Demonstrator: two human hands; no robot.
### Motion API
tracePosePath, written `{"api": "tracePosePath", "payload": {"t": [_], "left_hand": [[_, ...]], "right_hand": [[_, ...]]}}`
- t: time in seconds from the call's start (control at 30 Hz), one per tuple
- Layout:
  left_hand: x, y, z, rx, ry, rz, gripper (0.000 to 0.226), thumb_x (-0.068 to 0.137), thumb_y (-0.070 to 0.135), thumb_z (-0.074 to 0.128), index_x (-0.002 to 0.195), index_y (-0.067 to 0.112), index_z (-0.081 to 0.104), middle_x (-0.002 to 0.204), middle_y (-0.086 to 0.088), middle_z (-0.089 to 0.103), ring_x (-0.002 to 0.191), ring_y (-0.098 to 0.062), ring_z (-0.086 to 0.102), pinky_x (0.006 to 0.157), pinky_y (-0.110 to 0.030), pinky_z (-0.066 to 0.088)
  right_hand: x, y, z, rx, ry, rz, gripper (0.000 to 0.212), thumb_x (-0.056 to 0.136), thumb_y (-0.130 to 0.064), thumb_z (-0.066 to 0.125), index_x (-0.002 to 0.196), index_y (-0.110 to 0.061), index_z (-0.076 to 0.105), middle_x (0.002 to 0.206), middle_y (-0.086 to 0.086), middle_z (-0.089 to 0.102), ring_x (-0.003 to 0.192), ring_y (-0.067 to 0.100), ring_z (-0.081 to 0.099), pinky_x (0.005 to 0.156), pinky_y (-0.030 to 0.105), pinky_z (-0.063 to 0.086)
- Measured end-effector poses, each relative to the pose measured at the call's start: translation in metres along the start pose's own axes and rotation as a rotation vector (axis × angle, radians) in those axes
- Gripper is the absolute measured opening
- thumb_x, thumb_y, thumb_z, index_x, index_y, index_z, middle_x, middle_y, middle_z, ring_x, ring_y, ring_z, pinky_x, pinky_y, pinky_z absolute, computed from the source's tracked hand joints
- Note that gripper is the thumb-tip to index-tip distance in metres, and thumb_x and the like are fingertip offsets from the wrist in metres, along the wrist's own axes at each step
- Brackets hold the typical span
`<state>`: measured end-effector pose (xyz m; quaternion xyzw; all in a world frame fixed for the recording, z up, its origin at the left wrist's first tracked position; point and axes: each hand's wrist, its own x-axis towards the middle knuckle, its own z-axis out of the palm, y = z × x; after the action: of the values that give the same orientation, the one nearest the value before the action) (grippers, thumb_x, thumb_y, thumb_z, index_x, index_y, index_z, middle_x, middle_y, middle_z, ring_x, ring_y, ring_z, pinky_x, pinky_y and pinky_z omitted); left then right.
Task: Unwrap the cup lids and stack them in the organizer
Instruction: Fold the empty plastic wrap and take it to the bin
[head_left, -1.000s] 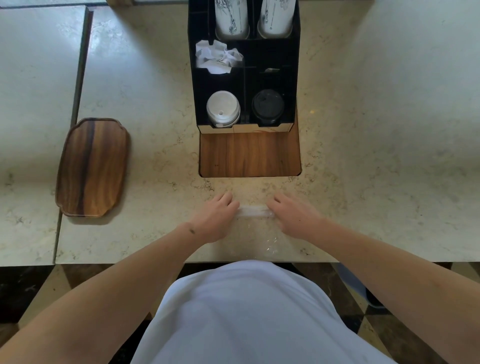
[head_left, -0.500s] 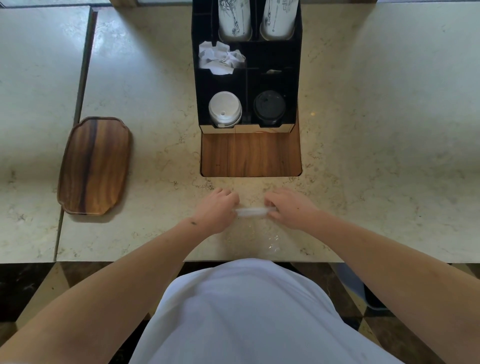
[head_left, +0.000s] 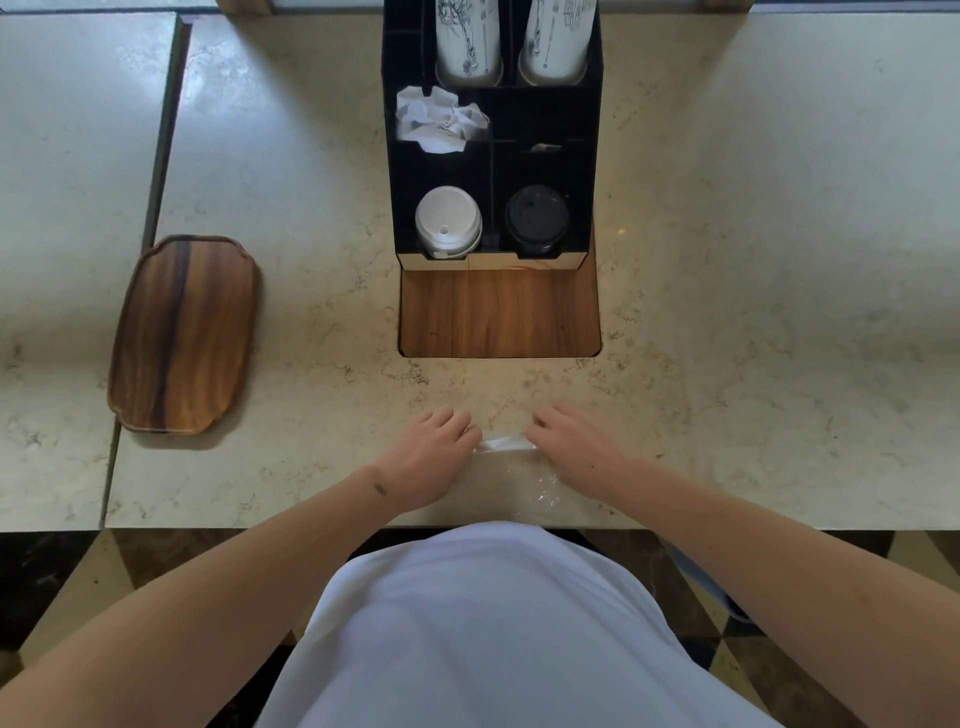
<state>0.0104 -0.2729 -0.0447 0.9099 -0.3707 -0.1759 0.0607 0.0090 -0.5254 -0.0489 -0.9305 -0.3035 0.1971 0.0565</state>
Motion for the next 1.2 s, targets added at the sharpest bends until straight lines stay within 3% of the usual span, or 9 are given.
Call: {"api": "tracePosePath", "payload": {"t": [0.13, 0.2, 0.37, 0.53, 0.7, 0.83, 0.93, 1.1, 1.2], "left_hand": [[-0.008, 0.006, 0.005, -0.041, 0.091, -0.014, 0.023, 0.094, 0.026, 0.055, 0.105, 0.01, 0.067, 0.103, -0.007, 0.063, 0.088, -0.025, 0.058, 0.077, -0.037, 0.051], [-0.008, 0.007, 0.006, -0.113, 0.136, -0.062, 0.022, 0.1, 0.023, 0.056, 0.101, 0.009, 0.073, 0.099, -0.008, 0.064, 0.087, -0.026, 0.059, 0.077, -0.039, 0.052], [-0.002, 0.008, 0.003, -0.339, 0.133, -0.241, 0.014, 0.096, 0.02, 0.067, 0.103, 0.012, 0.076, 0.104, -0.006, 0.062, 0.096, -0.024, 0.055, 0.082, -0.036, 0.052], [0.012, 0.008, 0.004, -0.466, 0.026, -0.455, 0.027, 0.091, 0.014, 0.066, 0.117, 0.017, 0.06, 0.111, 0.001, 0.062, 0.101, -0.018, 0.048, 0.083, -0.032, 0.043], [0.006, 0.011, 0.0, -0.298, 0.069, -0.282, 0.013, 0.087, 0.004, 0.063, 0.099, 0.01, 0.064, 0.103, -0.007, 0.06, 0.095, -0.026, 0.051, 0.079, -0.036, 0.046], [-0.002, 0.018, 0.004, -0.127, 0.013, -0.126, 0.019, 0.085, -0.003, 0.057, 0.101, 0.006, 0.059, 0.101, -0.013, 0.057, 0.087, -0.029, 0.049, 0.075, -0.039, 0.044], [0.0, 0.022, 0.006, -0.049, -0.062, -0.065, 0.026, 0.084, 0.0, 0.059, 0.109, 0.009, 0.058, 0.108, -0.011, 0.055, 0.093, -0.027, 0.05, 0.079, -0.036, 0.044], [0.002, 0.024, 0.004, -0.093, -0.129, -0.086, 0.025, 0.086, 0.029, 0.059, 0.107, 0.015, 0.063, 0.106, -0.003, 0.052, 0.098, -0.024, 0.051, 0.082, -0.037, 0.049], [0.0, 0.022, 0.004, -0.22, -0.084, -0.181, 0.023, 0.097, 0.032, 0.055, 0.104, 0.014, 0.068, 0.105, -0.004, 0.054, 0.096, -0.024, 0.052, 0.08, -0.038, 0.05]], "right_hand": [[-0.022, 0.006, 0.004, -0.046, 0.034, -0.035, 0.043, 0.085, -0.031, 0.074, 0.125, -0.017, 0.066, 0.128, 0.006, 0.061, 0.096, 0.023, 0.062, 0.072, 0.035, 0.056], [-0.028, 0.005, 0.007, -0.041, 0.064, -0.021, 0.041, 0.093, -0.035, 0.067, 0.13, -0.018, 0.066, 0.133, 0.008, 0.06, 0.097, 0.024, 0.063, 0.074, 0.037, 0.056], [-0.003, -0.002, 0.001, 0.222, 0.011, 0.112, 0.019, 0.101, -0.03, 0.058, 0.106, -0.016, 0.07, 0.116, 0.001, 0.059, 0.091, 0.015, 0.055, 0.074, 0.026, 0.047], [0.017, 0.004, -0.01, 0.367, -0.085, 0.217, 0.016, 0.094, -0.023, 0.065, 0.109, -0.023, 0.061, 0.097, -0.008, 0.056, 0.087, 0.014, 0.055, 0.064, 0.023, 0.037], [0.008, 0.001, -0.015, 0.257, -0.047, 0.044, 0.006, 0.096, -0.014, 0.058, 0.101, -0.017, 0.06, 0.094, -0.007, 0.051, 0.079, 0.015, 0.048, 0.059, 0.021, 0.03], [0.0, -0.007, -0.01, 0.216, -0.073, 0.026, 0.008, 0.096, -0.005, 0.056, 0.095, -0.013, 0.053, 0.088, 0.001, 0.053, 0.071, 0.02, 0.048, 0.059, 0.034, 0.042], [-0.004, -0.012, -0.003, 0.227, -0.092, 0.015, 0.016, 0.093, 0.005, 0.057, 0.094, -0.01, 0.051, 0.088, 0.001, 0.047, 0.069, 0.022, 0.048, 0.061, 0.04, 0.047], [-0.011, -0.01, -0.003, 0.237, -0.1, -0.004, 0.005, 0.095, -0.013, 0.057, 0.1, -0.012, 0.057, 0.09, -0.001, 0.047, 0.071, 0.019, 0.05, 0.06, 0.029, 0.043], [-0.009, -0.007, -0.008, 0.268, -0.071, 0.037, 0.013, 0.1, -0.021, 0.057, 0.099, -0.014, 0.068, 0.098, 0.001, 0.054, 0.075, 0.018, 0.051, 0.06, 0.024, 0.036]]}}
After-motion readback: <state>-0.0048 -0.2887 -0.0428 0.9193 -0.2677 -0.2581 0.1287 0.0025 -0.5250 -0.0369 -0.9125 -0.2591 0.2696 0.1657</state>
